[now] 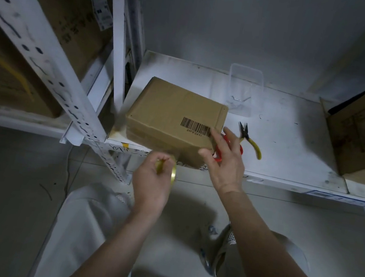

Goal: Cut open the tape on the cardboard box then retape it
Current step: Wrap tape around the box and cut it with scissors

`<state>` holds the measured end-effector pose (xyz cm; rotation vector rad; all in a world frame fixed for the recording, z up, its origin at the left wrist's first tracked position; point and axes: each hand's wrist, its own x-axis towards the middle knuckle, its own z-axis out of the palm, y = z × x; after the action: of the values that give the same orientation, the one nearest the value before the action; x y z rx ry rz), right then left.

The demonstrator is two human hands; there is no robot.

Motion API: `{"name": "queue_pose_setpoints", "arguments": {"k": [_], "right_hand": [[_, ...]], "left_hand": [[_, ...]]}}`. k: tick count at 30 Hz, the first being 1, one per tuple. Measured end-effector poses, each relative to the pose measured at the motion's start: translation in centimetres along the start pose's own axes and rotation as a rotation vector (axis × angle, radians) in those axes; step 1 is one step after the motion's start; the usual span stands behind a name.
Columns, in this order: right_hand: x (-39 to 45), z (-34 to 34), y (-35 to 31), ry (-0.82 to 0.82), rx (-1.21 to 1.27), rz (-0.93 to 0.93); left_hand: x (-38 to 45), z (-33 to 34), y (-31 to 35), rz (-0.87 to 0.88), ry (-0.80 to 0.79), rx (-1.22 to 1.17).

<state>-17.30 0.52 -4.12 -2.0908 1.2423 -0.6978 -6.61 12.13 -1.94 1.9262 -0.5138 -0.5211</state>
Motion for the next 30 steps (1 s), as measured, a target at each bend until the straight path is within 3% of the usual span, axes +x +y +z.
{"name": "queue_pose_setpoints", "arguments": {"k": [5,10,16,19,25,30], "right_hand": [[1.5,0.3,-0.1,0.048,-0.076,-0.092],[2.6,1.0,-0.3,0.057,-0.068,-0.092],[3.3,0.9,1.0,-0.073,0.075,-0.028],[3.5,0.4,1.0,-0.127,0.033,-0.022],[3.7,1.1,-0.9,0.046,-0.054,-0.040],[4.2,-0.6,0.7,-0.194,0.210,0.061]], "left_hand": [[0.3,-0.1,0.3,0.462,0.142,0.042],[2.4,1.1,0.8,0.773,0.160,0.172],[3.0,1.6,0.5,0.683,0.056,0.219],[3.7,1.9,0.6,0.693,0.052,0.315],[4.6,2.2,0.2,0.702,-0.005,0.479],[4.4,2.3,0.4,0.688,-0.033,0.461]]}}
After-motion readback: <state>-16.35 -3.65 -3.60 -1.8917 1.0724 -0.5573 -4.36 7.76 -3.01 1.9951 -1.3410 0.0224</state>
